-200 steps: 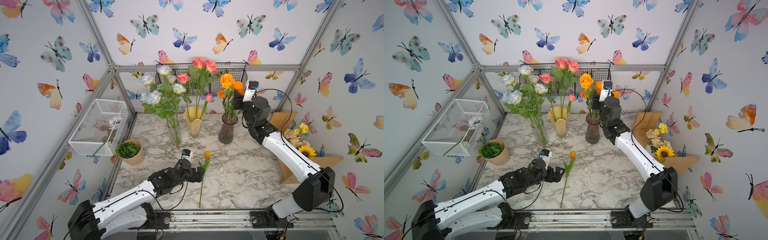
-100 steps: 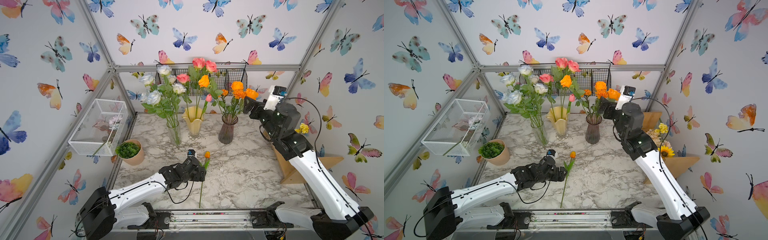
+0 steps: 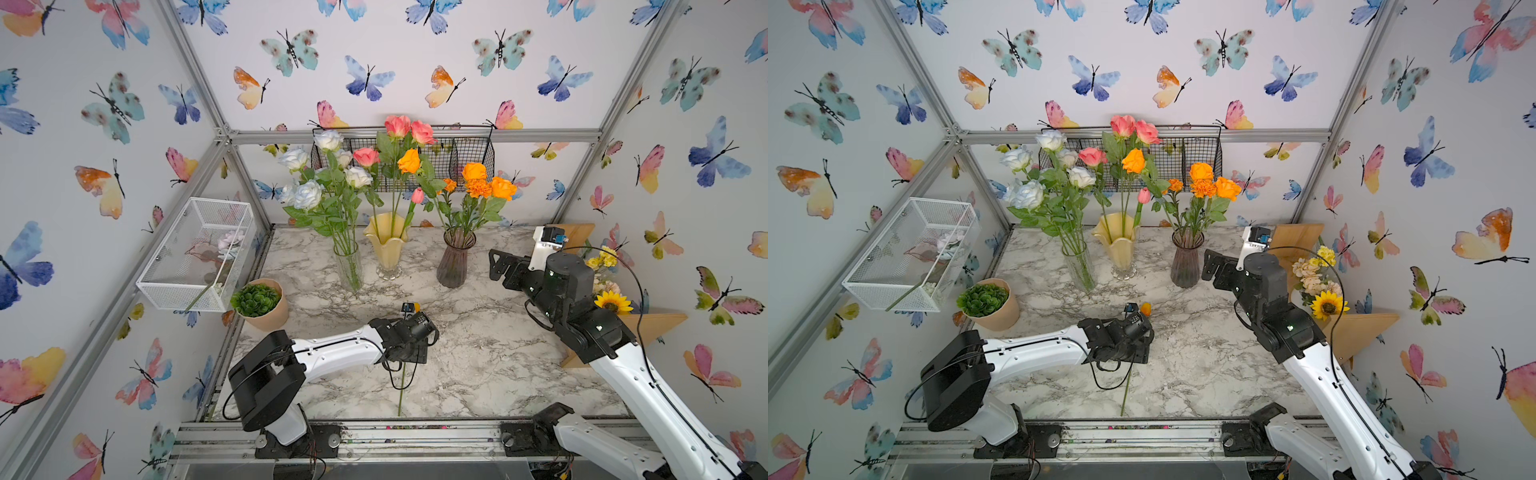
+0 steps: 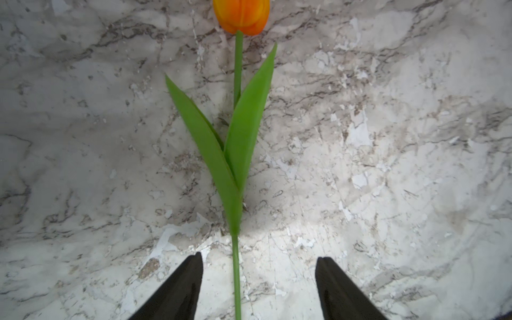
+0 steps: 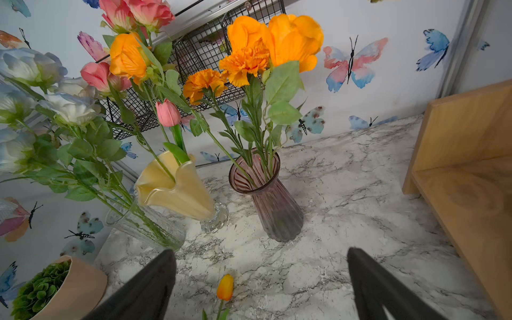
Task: Arrange the flowers in different vases according to their colors
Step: Pick up the flower at the center of the board.
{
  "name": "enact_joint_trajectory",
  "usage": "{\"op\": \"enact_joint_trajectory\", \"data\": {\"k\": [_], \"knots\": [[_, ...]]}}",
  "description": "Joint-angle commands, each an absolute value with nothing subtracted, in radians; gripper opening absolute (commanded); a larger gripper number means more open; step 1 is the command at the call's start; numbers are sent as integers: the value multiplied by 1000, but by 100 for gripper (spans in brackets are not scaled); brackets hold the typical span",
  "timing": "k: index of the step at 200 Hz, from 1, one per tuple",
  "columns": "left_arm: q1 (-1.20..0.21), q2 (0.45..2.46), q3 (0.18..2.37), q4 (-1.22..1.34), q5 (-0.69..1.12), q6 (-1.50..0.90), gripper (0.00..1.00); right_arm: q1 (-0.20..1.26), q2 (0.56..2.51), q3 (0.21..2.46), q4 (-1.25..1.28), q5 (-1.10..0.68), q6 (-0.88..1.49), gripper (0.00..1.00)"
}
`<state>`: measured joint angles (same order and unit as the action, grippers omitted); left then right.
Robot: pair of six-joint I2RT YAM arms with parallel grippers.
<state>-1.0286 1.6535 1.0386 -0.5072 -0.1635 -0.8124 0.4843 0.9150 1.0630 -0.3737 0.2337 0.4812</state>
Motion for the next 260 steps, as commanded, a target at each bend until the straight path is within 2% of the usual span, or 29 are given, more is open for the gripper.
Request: {"op": "enact_joint_trajectory", "data": {"k": [1,48,74,127,191,260], "knots": [[-1016,1716,1087,-589,-214,-833,68,486,880,1032,-380,226,479,98],[-984,1818,1122,-589,-193,-839,65,486,857,1009,-371,255,448,98],[-966,1856,1140,-589,-189,-832,58,486,854,1012,-364,263,436,98],[-954,1911,1188,-589,-177,-798,24,486,827,1010,-357,301,417,98],[-1031,1866,1270,-569,-264,-691,0,486,787,960,-332,310,427,98],[-1043,1648,1368,-495,-423,-521,0,486,752,880,-275,308,482,98]]}}
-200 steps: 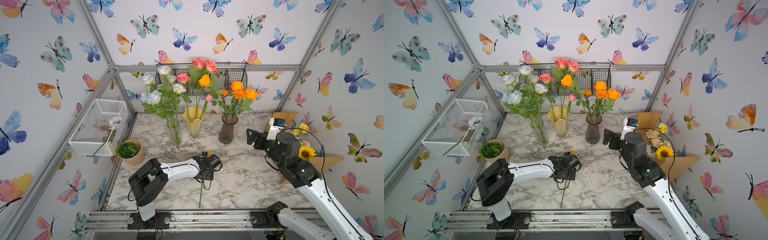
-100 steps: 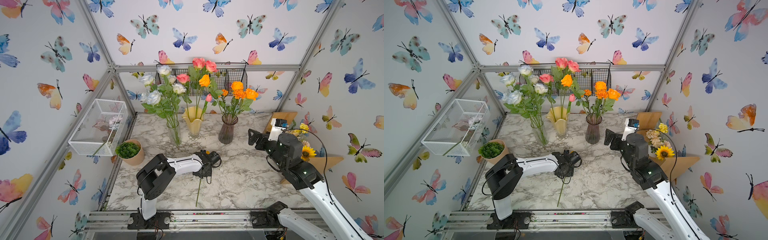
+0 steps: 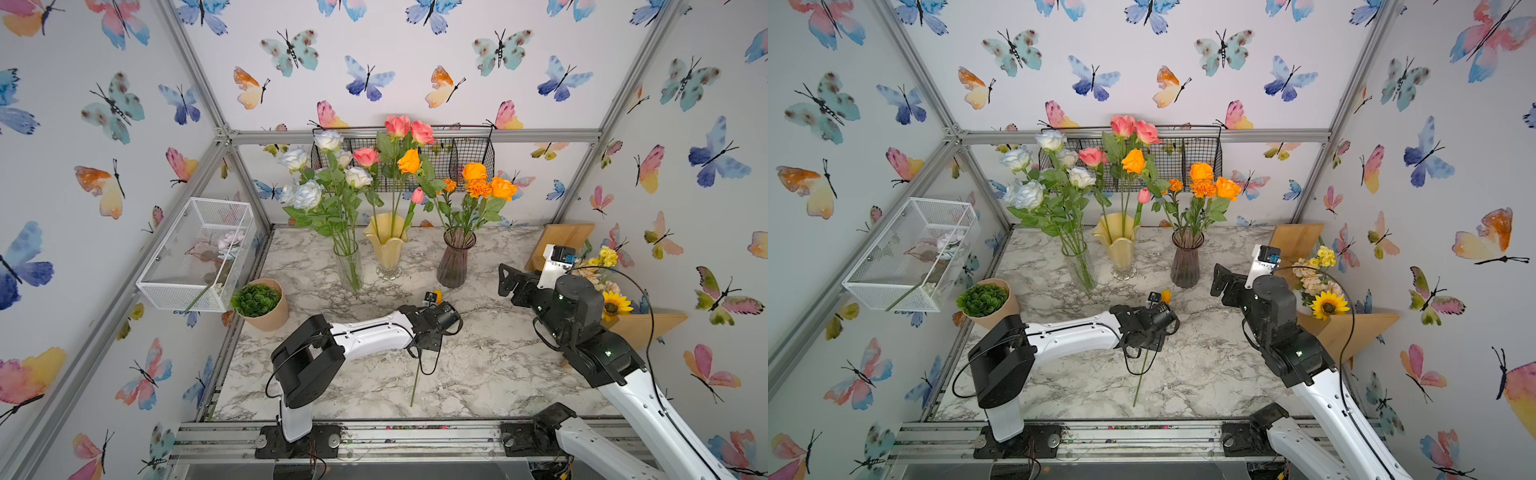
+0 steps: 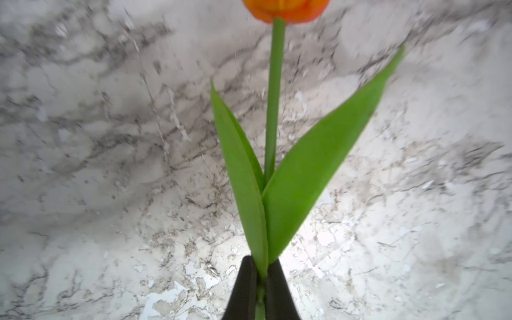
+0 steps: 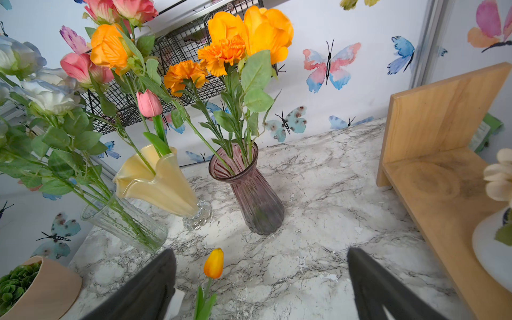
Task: Arrange the flowers in different vases according to their colors
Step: Pick up the flower at the center of the board, then insert the flower into the vase.
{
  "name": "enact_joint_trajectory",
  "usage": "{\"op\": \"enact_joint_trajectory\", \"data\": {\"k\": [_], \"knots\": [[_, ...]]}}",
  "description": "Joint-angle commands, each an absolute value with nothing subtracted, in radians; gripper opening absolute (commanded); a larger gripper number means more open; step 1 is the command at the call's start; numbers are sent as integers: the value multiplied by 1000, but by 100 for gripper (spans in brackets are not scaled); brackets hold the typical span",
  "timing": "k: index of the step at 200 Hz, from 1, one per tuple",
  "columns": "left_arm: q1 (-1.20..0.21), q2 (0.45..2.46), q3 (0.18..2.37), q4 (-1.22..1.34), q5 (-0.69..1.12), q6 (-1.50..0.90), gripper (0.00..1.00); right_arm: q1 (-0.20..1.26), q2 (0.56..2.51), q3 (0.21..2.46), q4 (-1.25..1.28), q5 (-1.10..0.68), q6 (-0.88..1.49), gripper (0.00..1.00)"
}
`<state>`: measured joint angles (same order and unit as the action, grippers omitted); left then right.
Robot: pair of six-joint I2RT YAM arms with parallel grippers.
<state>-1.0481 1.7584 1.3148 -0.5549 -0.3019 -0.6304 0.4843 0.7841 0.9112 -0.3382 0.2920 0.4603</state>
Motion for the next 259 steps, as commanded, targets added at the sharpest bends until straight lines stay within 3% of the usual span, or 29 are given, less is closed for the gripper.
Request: {"op": "enact_joint_trajectory", "data": {"k": [1,88,192,259], "knots": [[-1042,1644,1371,-491,-425,-518,0,486,751,879,-272,308,482,98],[-987,1609,1649,-146,-403,-188,0,487,741,834,-203,339,473,98],[-777,2048,2223,82,-109,-152,0,486,755,851,-209,373,439,98],[-767,2163,2159,260,-121,-81,0,487,741,849,-240,383,443,98]]}}
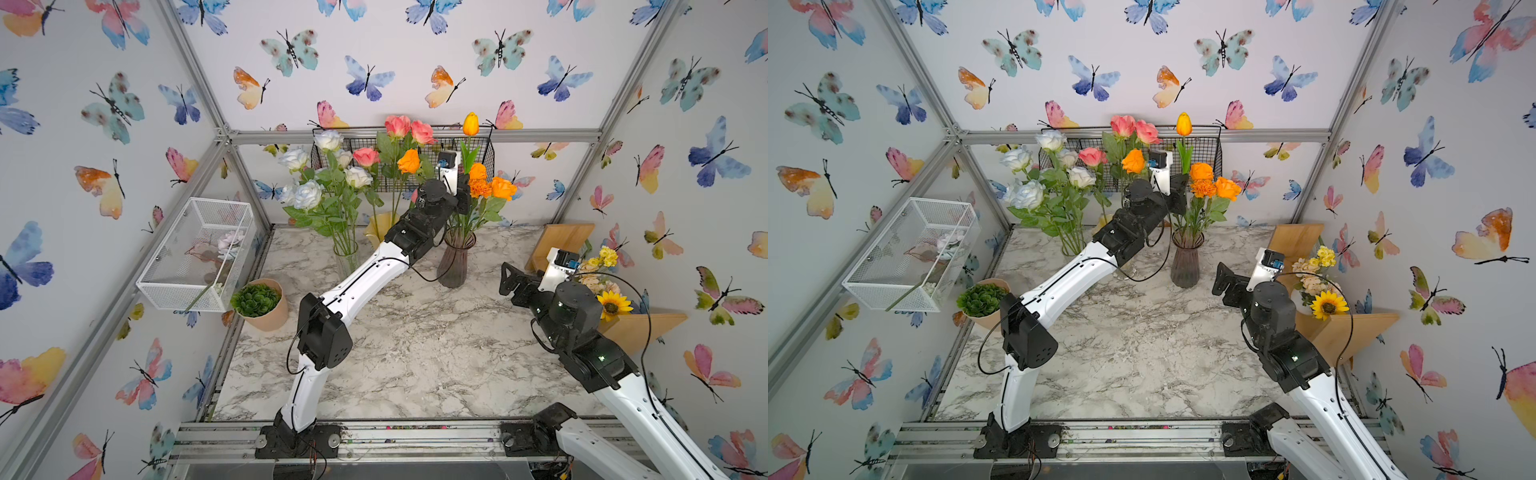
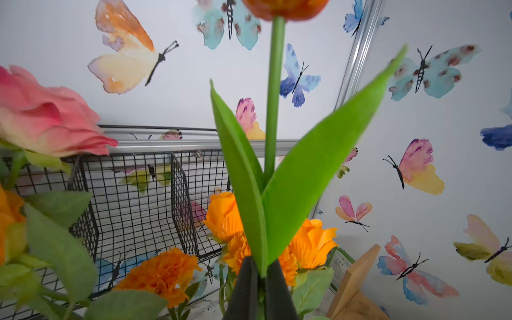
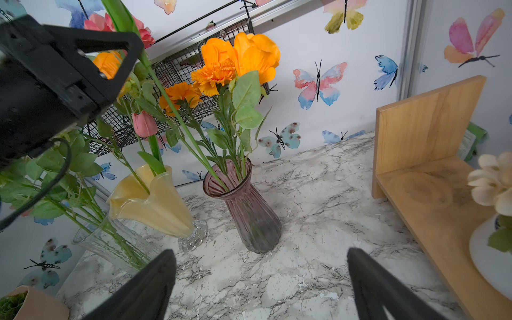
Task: Arrange the flowers in different vases according to their colors
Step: Insert the flower into the vase.
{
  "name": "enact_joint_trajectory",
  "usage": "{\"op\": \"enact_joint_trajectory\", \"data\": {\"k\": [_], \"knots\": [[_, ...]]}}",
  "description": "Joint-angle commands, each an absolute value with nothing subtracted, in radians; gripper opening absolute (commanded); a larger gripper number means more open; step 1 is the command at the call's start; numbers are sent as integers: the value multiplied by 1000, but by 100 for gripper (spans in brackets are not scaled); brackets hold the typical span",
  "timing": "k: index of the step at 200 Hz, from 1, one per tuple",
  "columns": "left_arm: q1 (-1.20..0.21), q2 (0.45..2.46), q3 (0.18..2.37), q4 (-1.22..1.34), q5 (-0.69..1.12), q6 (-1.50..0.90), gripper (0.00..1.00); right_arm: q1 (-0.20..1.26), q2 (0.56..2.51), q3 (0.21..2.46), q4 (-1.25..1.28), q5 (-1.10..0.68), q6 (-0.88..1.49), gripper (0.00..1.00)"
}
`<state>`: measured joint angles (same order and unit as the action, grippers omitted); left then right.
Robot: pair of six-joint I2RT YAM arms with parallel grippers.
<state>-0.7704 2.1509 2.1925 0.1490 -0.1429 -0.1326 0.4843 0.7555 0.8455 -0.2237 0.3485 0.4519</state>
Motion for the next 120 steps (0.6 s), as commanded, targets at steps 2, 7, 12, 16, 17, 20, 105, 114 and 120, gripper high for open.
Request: {"op": "enact_joint_trajectory", "data": {"k": [2,7,12,16,17,20,105,114,120], "knots": [[-767,2164,2155,264,-122,-79,0,486,740,850,-240,383,443,98],[-767,2164,2144,272,-127,-76,0,486,738,848,-242,385,441,98],[-767,2167,2133,279,-130,-74,0,486,737,848,-245,385,442,98],[-767,2168,2126,283,-130,-73,0,486,736,848,-246,386,442,98],[-767,2169,2125,283,-131,-73,0,486,736,848,-247,386,441,98],[-767,2171,2123,285,-133,-73,0,486,735,848,-247,387,442,98],[-767,2085,2001,339,-135,-132,83,486,739,871,-263,390,440,98],[-767,2074,2007,324,-129,-144,84,486,737,875,-264,390,442,98],[-767,2062,2009,314,-125,-155,85,486,736,877,-265,390,442,98]]}}
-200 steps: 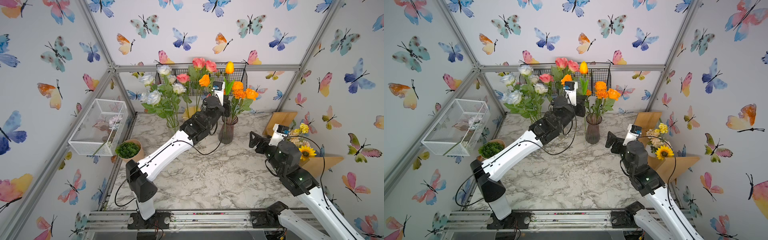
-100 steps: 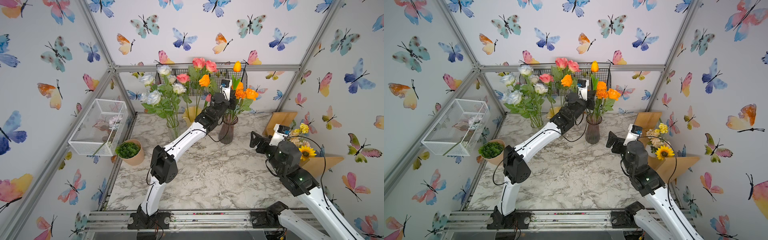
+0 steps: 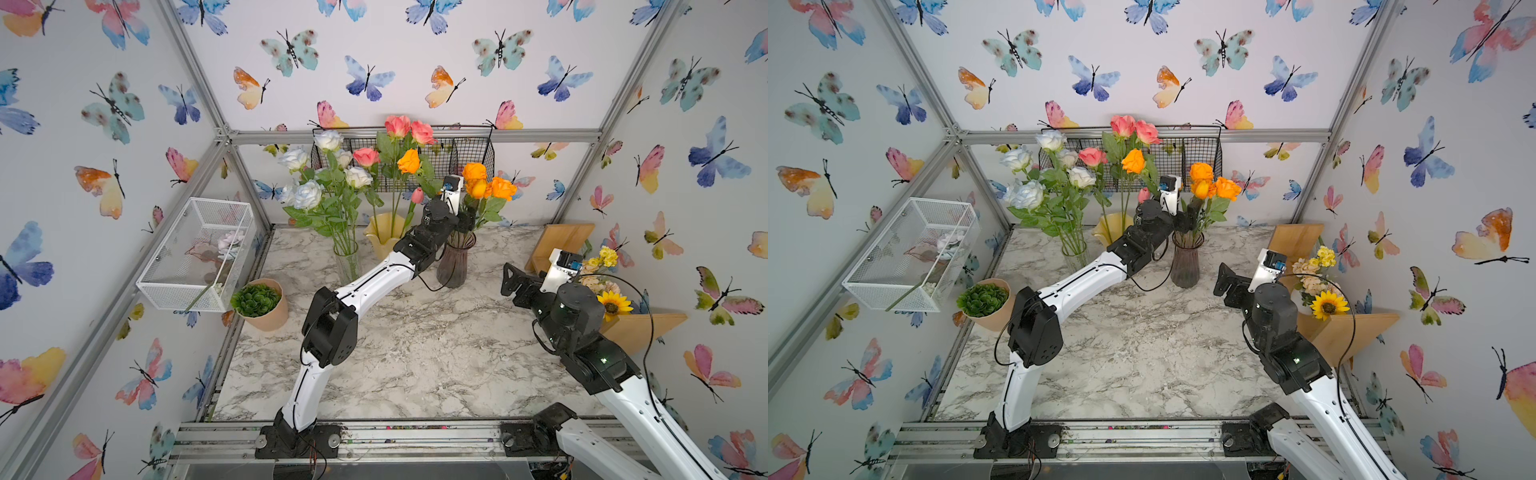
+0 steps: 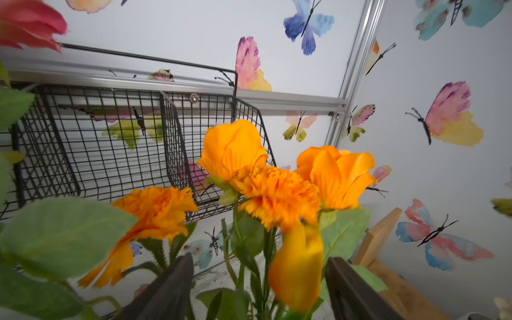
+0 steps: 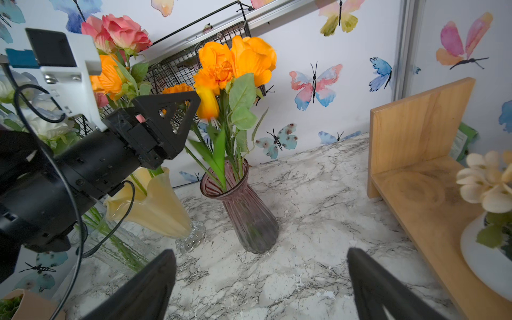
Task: Arrange the flowers in different vases according to their colors
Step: Insert the flower into the vase, then reset both arms
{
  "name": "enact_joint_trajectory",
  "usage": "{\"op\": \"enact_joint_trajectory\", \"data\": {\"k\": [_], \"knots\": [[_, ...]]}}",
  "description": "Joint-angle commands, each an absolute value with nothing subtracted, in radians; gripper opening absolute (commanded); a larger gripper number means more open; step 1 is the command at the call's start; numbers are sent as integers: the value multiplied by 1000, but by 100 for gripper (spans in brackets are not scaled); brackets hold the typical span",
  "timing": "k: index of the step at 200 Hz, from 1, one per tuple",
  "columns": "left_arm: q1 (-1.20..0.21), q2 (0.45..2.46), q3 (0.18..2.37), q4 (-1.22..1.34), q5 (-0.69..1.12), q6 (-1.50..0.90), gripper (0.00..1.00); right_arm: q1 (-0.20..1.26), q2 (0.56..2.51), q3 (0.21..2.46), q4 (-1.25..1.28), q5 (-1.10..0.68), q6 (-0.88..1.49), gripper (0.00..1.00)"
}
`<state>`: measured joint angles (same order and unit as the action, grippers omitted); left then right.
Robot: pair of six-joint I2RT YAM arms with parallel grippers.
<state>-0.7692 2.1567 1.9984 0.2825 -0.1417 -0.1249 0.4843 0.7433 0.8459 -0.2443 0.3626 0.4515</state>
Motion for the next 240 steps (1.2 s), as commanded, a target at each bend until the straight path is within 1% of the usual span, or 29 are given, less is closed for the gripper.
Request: {"op": "enact_joint_trajectory", "data": {"k": [1,11,22,27,32,63,87,116,130,147,170,191,207,222,240], "knots": [[-767,2060,2009,313,-125,-156,85,486,736,877,-265,389,442,98],[-769,2031,1992,310,-123,-172,87,486,735,885,-269,387,443,99],[-771,2002,1951,327,-123,-189,92,486,735,893,-275,387,445,98],[-772,1956,1929,338,-121,-195,94,486,735,897,-277,388,445,98],[-774,1934,1903,349,-120,-200,100,486,735,900,-279,388,445,98],[-793,1774,1759,358,-101,-218,99,486,753,913,-302,395,437,98],[-822,1564,1536,347,-133,-246,99,486,759,892,-326,423,457,98],[-891,1247,1203,302,-285,-240,99,486,739,795,-285,476,490,99],[-905,1117,1109,173,-369,-253,99,486,741,757,-278,532,507,99],[-904,976,1018,1,-470,-291,99,486,741,710,-282,646,527,98],[-901,814,887,-143,-564,-297,99,486,713,625,-257,778,525,98],[-899,698,767,-217,-687,-287,99,486,660,491,-104,813,430,98],[-896,646,695,-247,-795,-288,99,487,629,395,22,844,363,98],[-870,623,640,-233,-905,-285,99,486,631,355,78,873,346,98],[-790,587,577,-127,-926,-204,99,487,661,328,141,892,325,98]]}}
